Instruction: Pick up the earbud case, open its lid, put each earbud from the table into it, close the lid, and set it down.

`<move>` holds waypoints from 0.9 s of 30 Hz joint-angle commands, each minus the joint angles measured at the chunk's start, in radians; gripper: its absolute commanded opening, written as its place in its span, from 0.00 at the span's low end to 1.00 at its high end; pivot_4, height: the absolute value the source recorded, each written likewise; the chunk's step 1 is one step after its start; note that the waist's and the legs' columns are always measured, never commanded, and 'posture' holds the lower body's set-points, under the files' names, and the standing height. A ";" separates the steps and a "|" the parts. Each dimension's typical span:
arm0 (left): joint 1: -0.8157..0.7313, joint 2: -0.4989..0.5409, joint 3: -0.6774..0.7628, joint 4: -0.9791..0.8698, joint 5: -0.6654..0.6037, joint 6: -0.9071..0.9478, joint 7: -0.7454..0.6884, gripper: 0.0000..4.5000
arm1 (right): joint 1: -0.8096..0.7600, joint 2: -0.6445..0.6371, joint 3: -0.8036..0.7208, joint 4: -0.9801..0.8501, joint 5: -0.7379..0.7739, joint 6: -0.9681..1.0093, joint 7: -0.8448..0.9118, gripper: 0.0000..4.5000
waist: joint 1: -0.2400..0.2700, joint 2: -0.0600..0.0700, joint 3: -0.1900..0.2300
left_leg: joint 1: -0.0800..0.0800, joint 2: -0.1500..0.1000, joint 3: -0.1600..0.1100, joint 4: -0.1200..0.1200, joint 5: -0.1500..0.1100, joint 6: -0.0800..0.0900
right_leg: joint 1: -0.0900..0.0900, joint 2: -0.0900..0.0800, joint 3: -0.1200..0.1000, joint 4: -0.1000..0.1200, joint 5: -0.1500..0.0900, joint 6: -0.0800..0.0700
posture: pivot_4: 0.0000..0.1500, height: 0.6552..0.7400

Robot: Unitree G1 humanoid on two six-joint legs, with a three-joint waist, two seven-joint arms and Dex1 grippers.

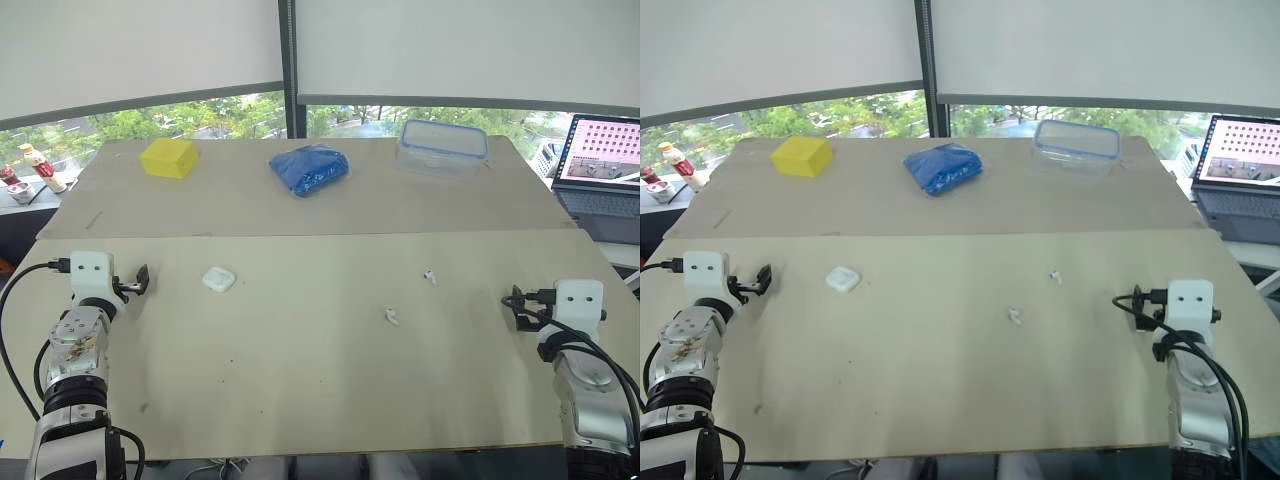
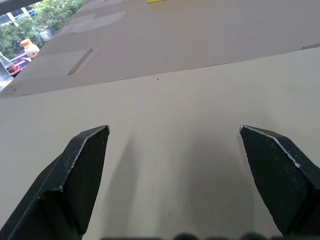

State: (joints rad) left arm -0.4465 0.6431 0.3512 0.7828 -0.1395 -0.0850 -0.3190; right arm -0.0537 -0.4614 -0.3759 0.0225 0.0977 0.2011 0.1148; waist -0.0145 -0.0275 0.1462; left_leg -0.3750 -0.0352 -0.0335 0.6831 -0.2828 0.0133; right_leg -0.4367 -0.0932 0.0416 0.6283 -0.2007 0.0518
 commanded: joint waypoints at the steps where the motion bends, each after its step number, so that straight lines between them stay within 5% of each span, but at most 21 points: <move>1: -0.013 0.025 0.015 -0.009 -0.011 -0.020 -0.001 0.99 | -0.007 -0.016 -0.022 -0.019 -0.004 -0.008 -0.004 1.00 | 0.000 0.000 0.000 | 0.000 0.000 0.000 0.000 0.000 0.000 | 0.000 0.000 0.000 0.000 0.000 0.000 | 1.00 1.00; 16: 0.000 0.072 0.052 -0.123 -0.137 0.076 -0.197 0.99 | -0.079 -0.065 -0.019 0.026 0.004 -0.025 0.038 1.00 | -0.004 0.000 0.000 | 0.000 0.000 0.000 0.000 0.000 0.000 | 0.000 0.000 0.000 0.000 0.000 0.000 | 1.00 1.00; 20: 0.079 0.116 0.013 -0.404 -0.277 0.306 -0.420 0.99 | -0.260 -0.117 0.066 0.079 0.053 -0.016 0.200 1.00 | -0.018 0.000 0.000 | 0.000 0.001 0.001 0.000 0.000 0.000 | 0.000 0.000 0.001 0.001 0.000 0.000 | 1.00 1.00; 27: 0.129 0.152 -0.063 -0.649 -0.355 0.571 -0.529 0.99 | -0.482 -0.077 0.271 0.037 0.200 0.084 0.544 1.00 | -0.031 0.000 0.000 | 0.000 0.005 0.002 -0.001 0.000 0.000 | 0.000 0.003 0.000 0.000 0.000 0.000 | 1.00 1.00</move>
State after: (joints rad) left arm -0.3217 0.7769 0.3070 0.1844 -0.4830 0.4559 -0.8204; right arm -0.5021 -0.5432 -0.1396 0.1189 0.2434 0.2572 0.5816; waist -0.0457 -0.0274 0.1463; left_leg -0.3753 -0.0310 -0.0315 0.6821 -0.2832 0.0140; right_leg -0.4367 -0.0904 0.0418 0.6283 -0.2007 0.0517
